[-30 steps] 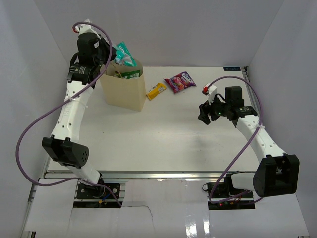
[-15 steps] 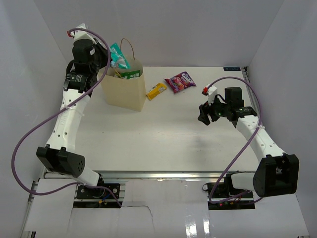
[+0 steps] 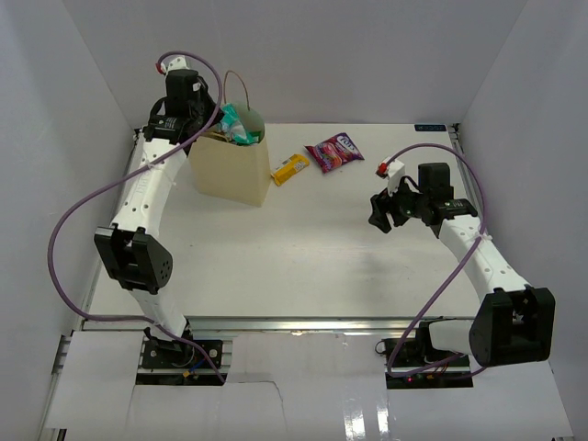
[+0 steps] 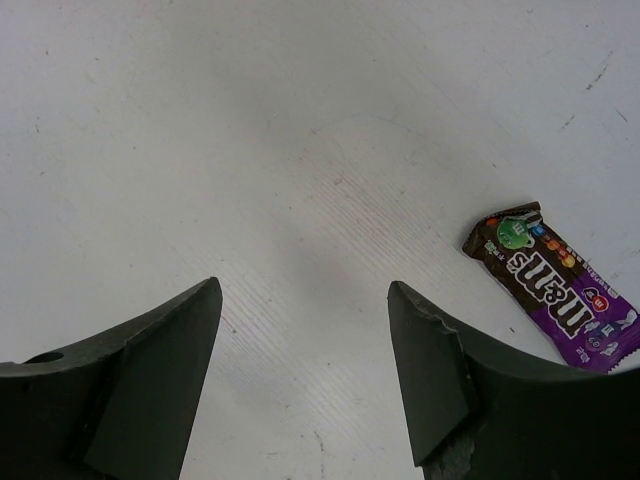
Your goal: Place the snacks into the paper bag
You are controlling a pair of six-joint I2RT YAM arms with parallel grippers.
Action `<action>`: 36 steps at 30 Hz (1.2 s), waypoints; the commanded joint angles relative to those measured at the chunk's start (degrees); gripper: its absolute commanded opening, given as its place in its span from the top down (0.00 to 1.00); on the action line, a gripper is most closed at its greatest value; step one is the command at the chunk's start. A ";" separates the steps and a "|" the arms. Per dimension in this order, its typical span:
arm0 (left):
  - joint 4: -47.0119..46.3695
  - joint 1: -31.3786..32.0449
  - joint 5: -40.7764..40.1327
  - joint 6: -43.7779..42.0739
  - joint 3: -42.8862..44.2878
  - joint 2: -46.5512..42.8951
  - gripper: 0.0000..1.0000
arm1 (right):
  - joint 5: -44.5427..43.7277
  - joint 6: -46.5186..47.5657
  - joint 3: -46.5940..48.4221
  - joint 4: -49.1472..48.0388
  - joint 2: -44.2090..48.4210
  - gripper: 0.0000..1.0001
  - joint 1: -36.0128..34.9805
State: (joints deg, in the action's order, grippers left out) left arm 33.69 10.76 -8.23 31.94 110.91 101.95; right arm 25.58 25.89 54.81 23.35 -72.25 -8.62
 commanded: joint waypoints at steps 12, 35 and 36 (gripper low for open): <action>-4.24 -0.48 9.62 -5.21 7.12 -6.22 0.02 | -14.46 -5.05 7.40 -0.94 -10.88 0.20 2.55; -22.00 -0.66 25.81 5.40 -61.16 -59.49 0.02 | -10.38 55.23 37.30 23.49 -46.22 0.26 10.64; -21.92 -0.66 25.98 6.02 -62.21 -60.89 0.02 | -10.47 55.23 37.74 23.49 -47.53 0.26 10.64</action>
State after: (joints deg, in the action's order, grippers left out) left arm 12.03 10.48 16.34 34.11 50.98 43.55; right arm 14.98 77.01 89.67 43.11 -118.15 2.24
